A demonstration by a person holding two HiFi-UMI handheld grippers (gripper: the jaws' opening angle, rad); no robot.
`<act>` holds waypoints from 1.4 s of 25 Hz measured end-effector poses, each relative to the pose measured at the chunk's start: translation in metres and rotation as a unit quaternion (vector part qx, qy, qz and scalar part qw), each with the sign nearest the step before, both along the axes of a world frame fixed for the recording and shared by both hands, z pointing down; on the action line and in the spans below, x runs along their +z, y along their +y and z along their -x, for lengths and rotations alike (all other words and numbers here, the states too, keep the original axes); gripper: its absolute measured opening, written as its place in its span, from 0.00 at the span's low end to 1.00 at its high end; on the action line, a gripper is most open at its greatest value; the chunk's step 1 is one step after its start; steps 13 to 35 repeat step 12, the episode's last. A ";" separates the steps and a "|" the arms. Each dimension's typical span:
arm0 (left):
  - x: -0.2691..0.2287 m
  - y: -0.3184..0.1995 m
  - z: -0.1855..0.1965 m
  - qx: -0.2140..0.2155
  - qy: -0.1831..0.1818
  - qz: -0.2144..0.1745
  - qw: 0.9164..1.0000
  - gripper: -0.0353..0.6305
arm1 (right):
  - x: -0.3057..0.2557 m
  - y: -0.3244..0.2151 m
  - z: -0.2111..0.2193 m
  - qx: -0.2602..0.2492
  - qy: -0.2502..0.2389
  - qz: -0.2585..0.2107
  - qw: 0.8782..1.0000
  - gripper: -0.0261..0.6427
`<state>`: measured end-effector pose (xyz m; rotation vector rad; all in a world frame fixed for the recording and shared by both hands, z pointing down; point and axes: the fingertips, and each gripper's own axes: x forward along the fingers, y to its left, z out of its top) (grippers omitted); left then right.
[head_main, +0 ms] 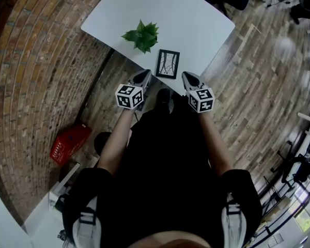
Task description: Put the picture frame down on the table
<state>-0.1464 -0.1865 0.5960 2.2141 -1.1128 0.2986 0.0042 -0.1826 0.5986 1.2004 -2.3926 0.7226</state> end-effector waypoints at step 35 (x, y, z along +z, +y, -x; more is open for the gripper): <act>-0.004 0.011 -0.002 0.020 -0.006 0.001 1.000 0.09 | 0.001 0.013 -0.006 0.017 -0.023 0.020 0.999 0.03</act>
